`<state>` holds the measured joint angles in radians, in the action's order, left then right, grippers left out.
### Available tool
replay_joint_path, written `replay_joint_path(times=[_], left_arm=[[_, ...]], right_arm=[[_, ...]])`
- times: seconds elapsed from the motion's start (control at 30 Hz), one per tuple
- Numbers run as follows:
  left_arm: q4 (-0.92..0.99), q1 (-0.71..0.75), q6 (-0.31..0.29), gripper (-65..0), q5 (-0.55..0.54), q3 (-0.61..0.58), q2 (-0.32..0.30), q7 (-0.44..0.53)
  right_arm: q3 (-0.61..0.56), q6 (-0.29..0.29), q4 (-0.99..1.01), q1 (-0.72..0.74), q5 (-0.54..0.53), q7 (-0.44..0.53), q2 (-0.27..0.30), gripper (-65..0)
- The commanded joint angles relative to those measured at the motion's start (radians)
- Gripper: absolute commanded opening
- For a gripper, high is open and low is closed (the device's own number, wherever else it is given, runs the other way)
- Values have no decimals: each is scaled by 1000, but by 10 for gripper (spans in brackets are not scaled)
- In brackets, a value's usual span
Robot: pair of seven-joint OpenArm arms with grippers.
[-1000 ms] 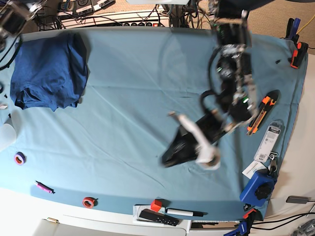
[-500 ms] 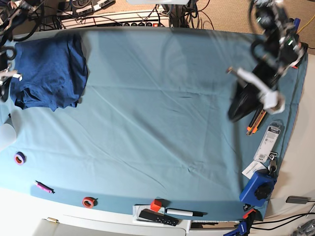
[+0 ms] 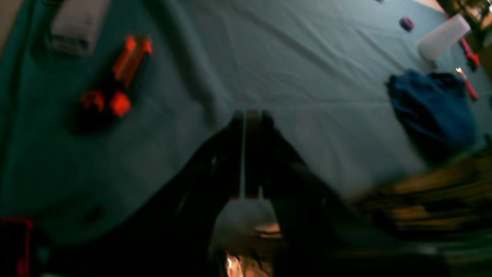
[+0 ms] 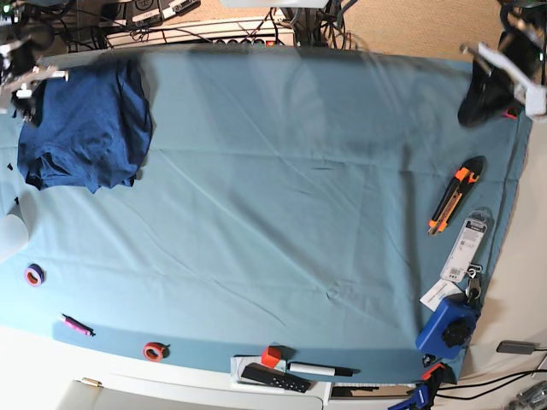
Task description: Layout the t-shirt on the table in an organized manner, then fold the t-shirt properly
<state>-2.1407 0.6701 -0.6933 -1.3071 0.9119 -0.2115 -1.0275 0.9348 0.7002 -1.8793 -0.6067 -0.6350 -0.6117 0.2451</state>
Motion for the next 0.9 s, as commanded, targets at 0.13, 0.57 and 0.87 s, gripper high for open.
replay_joint_path(times=[0.13, 0.57, 0.87], left_arm=[[19, 129, -5, -650, -43, 7, -11, -17], [347, 267, -5, -650, -176, -61, -71, -308], [691, 208, -5, -650, -176, -433, -137, -238]], right_arm=[[8, -2, -11, -108, -140, -91, -16, -650], [-191, -2, -10, -432, -312, -298, -14, -650], [-428, -2, 90, -449, -47, -131, -11, -650]])
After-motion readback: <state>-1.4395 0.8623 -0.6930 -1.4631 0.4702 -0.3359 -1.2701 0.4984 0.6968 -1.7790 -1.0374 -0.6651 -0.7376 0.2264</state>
